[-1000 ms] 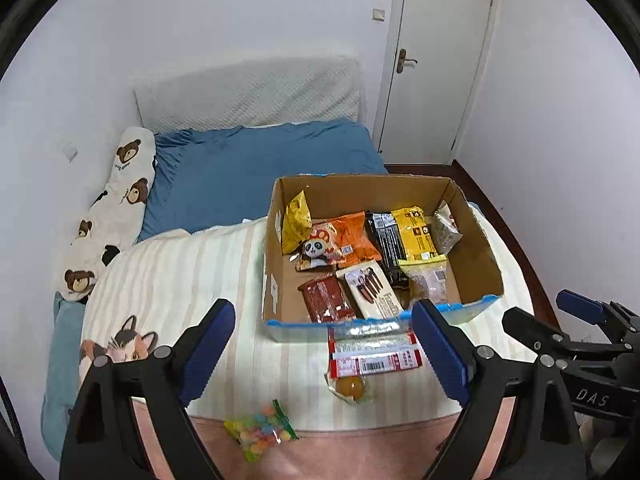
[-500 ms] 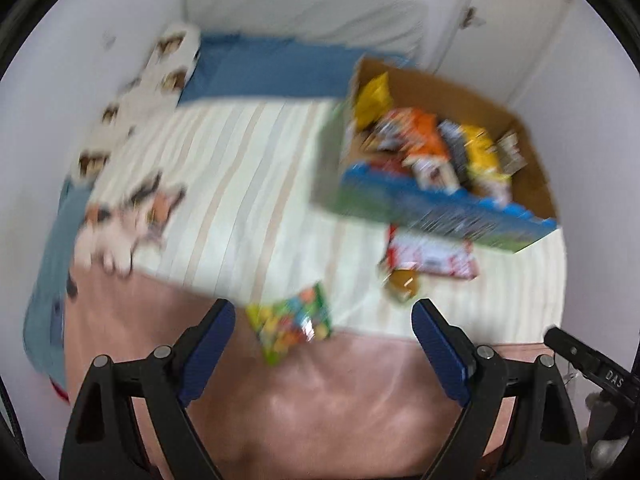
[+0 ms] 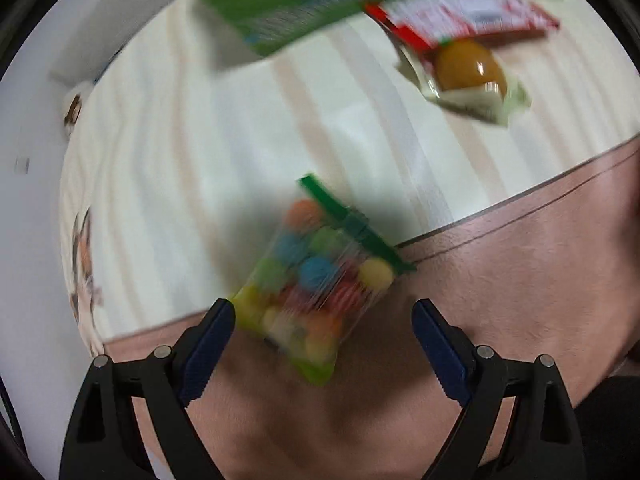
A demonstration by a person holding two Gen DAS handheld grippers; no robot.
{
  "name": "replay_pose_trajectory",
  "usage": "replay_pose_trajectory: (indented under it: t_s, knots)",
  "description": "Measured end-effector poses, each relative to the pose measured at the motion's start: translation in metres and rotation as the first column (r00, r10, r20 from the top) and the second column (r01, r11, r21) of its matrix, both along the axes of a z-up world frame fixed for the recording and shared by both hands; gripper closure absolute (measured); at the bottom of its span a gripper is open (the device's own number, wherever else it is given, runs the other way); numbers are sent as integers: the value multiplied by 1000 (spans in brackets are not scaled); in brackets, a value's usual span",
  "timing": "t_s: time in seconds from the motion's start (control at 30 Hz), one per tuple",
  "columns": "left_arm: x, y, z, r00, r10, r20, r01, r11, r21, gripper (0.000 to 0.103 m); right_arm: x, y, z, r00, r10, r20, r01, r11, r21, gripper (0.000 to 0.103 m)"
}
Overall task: Organize snacks
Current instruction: 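Grasp candy-ball bag with left tool while right tool grasps red packet, then carry both packets into the box and open both tools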
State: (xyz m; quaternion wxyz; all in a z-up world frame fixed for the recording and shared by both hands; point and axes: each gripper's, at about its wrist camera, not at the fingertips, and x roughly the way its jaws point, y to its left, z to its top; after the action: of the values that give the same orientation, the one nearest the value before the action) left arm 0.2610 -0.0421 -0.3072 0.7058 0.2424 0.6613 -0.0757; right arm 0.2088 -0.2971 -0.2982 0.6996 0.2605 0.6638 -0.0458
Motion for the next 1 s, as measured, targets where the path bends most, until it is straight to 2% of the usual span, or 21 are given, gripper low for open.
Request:
replay_pose_trajectory:
  t_s: [0.03, 0.07, 0.1, 0.13, 0.17, 0.23, 0.3, 0.33, 0.47, 0.53, 0.63, 0.73, 0.83, 1.0]
  knots:
    - [3, -1, -3, 1000, 5, 2, -5, 1000, -1, 12, 3, 0, -7, 1000, -2, -8, 3, 1000, 8, 33]
    - [8, 0, -3, 1000, 23, 11, -23, 1000, -8, 13, 4, -1, -12, 1000, -6, -14, 7, 1000, 14, 41]
    - [13, 4, -1, 998, 55, 10, -55, 998, -34, 14, 5, -1, -18, 1000, -12, -19, 12, 1000, 21, 50]
    - [20, 9, 2, 995, 103, 2, -102, 991, -86, 21, 6, -1, -22, 1000, -11, -22, 12, 1000, 19, 54]
    - [26, 17, 4, 987, 157, -16, -158, 978, -138, 31, 8, 0, -24, 1000, -11, -20, 11, 1000, 10, 60]
    - [37, 36, 4, 959, 272, -84, -285, 930, -234, 40, 9, -1, -27, 1000, -18, -20, 18, 1000, 15, 60]
    - [42, 50, 1, 931, 340, -133, -364, 886, -287, 42, 11, 1, -28, 1000, -13, -16, 13, 1000, 26, 61]
    - [44, 54, 0, 925, 351, -146, -379, 876, -299, 42, 13, 3, -28, 1000, -5, -16, 5, 999, 33, 61]
    - [45, 53, -7, 939, 315, -141, -343, 898, -276, 40, 22, 13, -34, 999, 26, -42, -24, 999, 48, 61]
    - [43, 52, -8, 939, 320, -130, -344, 900, -269, 41, 26, 19, -34, 998, 48, -51, -46, 998, 33, 61]
    - [31, 53, -4, 924, 364, -120, -383, 879, -282, 53, 21, 30, -31, 995, 91, -48, -90, 996, 11, 62]
    - [1, 51, -6, 906, 399, -142, -424, 860, -285, 53, 15, 45, -31, 985, 158, -64, -156, 987, 24, 64]
    - [-36, 46, -14, 882, 427, -202, -471, 828, -304, 53, 5, 60, -32, 972, 221, -77, -219, 975, 31, 65]
    - [-63, 36, -22, 874, 440, -207, -485, 823, -294, 53, -1, 79, -38, 959, 269, -84, -268, 963, 25, 64]
